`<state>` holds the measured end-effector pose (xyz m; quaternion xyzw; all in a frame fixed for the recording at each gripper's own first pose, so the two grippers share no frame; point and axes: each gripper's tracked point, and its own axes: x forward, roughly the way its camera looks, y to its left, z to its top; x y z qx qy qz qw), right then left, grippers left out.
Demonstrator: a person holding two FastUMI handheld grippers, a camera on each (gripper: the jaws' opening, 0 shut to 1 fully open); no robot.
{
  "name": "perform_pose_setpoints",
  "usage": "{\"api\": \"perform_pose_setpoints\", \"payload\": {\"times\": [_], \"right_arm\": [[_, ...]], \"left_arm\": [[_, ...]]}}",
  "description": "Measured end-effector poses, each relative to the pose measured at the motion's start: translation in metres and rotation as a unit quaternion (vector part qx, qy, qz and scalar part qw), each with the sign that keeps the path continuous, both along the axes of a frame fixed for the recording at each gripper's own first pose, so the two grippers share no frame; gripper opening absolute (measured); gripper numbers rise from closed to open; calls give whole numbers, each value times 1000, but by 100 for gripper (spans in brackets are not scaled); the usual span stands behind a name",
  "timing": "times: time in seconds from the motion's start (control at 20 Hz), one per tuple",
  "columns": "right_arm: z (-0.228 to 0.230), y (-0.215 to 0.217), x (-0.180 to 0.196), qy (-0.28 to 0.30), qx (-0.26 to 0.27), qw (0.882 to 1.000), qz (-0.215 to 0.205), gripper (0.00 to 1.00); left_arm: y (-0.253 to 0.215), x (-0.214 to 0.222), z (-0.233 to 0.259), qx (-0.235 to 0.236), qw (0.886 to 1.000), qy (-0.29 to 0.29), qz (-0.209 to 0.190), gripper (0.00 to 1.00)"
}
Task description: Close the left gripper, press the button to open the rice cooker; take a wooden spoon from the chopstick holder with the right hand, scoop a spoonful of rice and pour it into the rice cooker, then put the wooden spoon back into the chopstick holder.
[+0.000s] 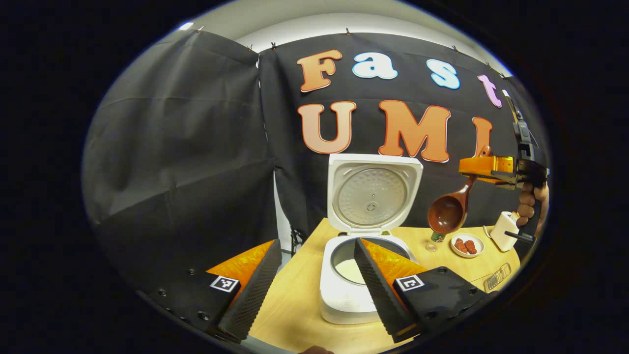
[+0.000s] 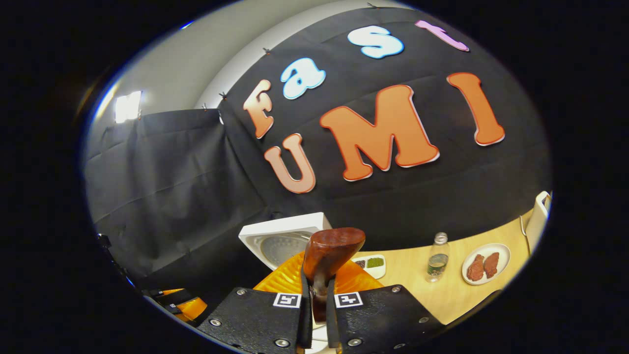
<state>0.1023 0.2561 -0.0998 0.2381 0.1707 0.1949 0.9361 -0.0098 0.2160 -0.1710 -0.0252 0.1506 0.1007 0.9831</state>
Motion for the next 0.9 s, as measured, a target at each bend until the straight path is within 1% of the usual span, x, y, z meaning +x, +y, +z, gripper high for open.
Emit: {"api": "perform_pose_setpoints", "payload": {"times": [0.05,0.1,0.15,0.25,0.3,0.35,0.4,0.5,0.6,0.65,0.7,0.9], "right_arm": [[-7,-17,-4,8,0,1000,-9,11],[-13,-34,-9,16,0,1000,-18,6],[-18,-51,-13,22,0,999,-27,11],[-29,-84,-22,35,-1,998,-48,11],[-35,-101,-25,42,-1,997,-60,11],[-41,-115,-31,49,0,996,-70,11],[-47,-131,-35,56,2,995,-82,11],[-64,-163,-47,74,2,992,-104,11],[-84,-196,-60,98,-3,987,-130,11],[-95,-213,-68,111,-6,983,-145,11],[-104,-230,-74,122,-7,980,-160,11],[-134,-290,-101,154,-8,966,-208,11]], "left_arm": [[-9,2,1,-1,1000,0,-4,100],[-17,2,1,-3,1000,0,-5,100],[-27,4,2,-6,1000,1,-9,100],[-42,6,2,-11,1000,3,-15,100],[-49,9,2,-13,1000,5,-17,97],[-57,10,1,-13,1000,7,-19,96],[-64,10,0,-14,1000,8,-21,100],[-80,12,-2,-20,999,13,-25,100],[-102,14,-10,-45,998,28,-39,100],[-113,14,-15,-55,997,35,-45,96],[-120,13,-19,-61,996,43,-47,96],[-145,17,-22,-57,995,57,-58,99]]}}
